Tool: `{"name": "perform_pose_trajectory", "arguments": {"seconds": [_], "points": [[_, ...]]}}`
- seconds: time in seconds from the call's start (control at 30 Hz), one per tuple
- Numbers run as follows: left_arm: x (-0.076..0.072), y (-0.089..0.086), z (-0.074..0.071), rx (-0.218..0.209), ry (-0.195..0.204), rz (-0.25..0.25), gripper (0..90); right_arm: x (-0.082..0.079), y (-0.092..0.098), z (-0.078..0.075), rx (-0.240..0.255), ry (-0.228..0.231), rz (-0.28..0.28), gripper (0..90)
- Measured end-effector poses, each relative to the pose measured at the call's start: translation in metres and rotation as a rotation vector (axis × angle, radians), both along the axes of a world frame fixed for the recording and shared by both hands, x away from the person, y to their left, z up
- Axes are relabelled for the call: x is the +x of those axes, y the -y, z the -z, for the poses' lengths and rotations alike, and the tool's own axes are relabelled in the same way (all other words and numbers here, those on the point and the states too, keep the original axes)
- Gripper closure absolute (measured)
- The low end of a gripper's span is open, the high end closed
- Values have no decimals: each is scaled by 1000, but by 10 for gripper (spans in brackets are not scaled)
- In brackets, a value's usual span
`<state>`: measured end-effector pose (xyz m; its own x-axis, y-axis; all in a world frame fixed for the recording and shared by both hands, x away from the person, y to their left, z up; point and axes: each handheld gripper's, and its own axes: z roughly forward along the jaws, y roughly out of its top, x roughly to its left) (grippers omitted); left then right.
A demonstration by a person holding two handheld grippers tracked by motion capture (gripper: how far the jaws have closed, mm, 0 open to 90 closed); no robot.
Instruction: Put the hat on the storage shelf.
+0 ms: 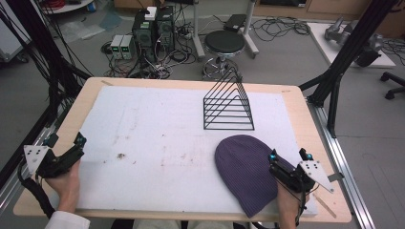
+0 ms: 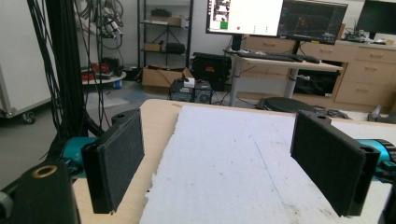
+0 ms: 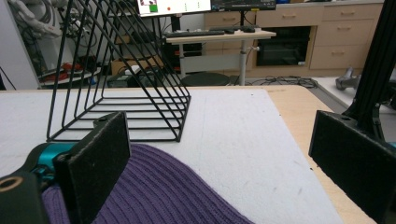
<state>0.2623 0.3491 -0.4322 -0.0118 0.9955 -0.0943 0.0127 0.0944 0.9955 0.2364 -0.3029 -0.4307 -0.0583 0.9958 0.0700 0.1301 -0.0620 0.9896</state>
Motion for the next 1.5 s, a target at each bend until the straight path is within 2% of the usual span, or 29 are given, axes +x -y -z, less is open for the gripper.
{"name": "perform_pose_trajectory", "arguments": {"seconds": [0.47,0.7,0.83,0.87,0.9,1.1,1.3,1.5], "points": [[0,2,0,1,-2,11,178,-2,3,0,46,24,3,36],[1,2,1,-8,-3,12,178,-2,3,0,41,12,3,36],[0,2,1,-9,-5,14,178,-1,5,-5,24,34,7,36],[0,2,1,-10,-5,14,178,0,6,-12,35,55,-13,36],[1,2,1,-11,-5,15,177,1,5,-15,33,53,-27,36],[1,1,1,-10,-5,15,178,13,-11,-22,-69,21,-99,36],[1,1,1,-12,-8,18,178,21,-19,-30,-74,22,-130,37],[2,1,2,-14,-11,20,178,34,-20,-34,-53,-22,-140,36]]}}
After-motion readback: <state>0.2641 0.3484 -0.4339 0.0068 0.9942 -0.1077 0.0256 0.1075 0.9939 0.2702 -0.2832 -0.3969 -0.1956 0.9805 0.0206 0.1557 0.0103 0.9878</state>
